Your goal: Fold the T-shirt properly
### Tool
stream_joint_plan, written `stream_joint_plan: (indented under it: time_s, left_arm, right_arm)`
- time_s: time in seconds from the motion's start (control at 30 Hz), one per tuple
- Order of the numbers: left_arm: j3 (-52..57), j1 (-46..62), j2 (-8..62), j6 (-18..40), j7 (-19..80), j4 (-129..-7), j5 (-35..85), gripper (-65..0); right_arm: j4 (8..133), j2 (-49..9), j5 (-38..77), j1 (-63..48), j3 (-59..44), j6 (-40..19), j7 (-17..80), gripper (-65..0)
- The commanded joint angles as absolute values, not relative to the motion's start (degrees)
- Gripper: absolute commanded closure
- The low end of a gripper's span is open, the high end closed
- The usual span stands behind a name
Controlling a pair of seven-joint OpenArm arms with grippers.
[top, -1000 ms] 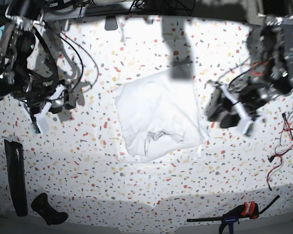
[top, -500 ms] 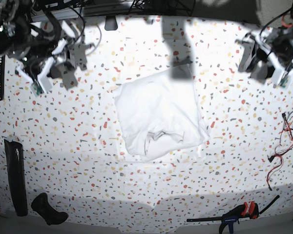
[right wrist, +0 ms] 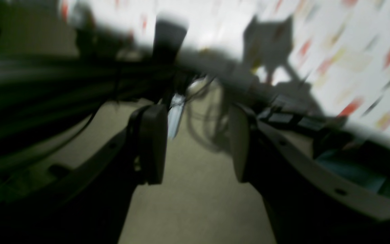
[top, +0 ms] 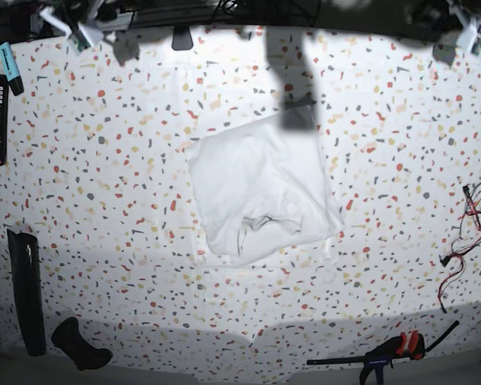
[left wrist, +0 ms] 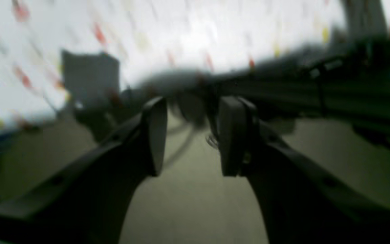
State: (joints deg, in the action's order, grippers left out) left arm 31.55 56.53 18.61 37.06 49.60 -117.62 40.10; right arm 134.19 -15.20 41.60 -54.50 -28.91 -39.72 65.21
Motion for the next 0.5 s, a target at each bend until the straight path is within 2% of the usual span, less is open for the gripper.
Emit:
stream_joint_plan:
  time_s: [0.0, 0.2, 0.3, 0.47]
  left_arm:
    - [32.0, 59.0, 17.6, 37.3, 49.5, -118.5, 41.0, -24.5]
    - [30.9, 64.6, 14.7, 40.0, 48.7, -117.2, 39.9, -24.5]
    - [28.9, 63.4, 14.6, 40.0, 41.4, -111.1, 35.0, -24.5]
    - [24.0, 58.3, 14.0, 40.0, 32.1, -93.1, 22.4, -24.5]
  right_arm:
    - [135.0, -15.7, 42.3, -56.7, -29.2, -40.0, 64.6, -29.0]
    - [131.9, -14.8, 41.9, -60.0, -28.2, -40.0, 62.6, -29.0]
    - [121.4, -15.1, 36.8, -59.5, -25.1, -40.0, 55.1, -29.0]
    - [100.0, -17.6, 26.3, -55.6, -16.9, -40.0, 47.1, -29.0]
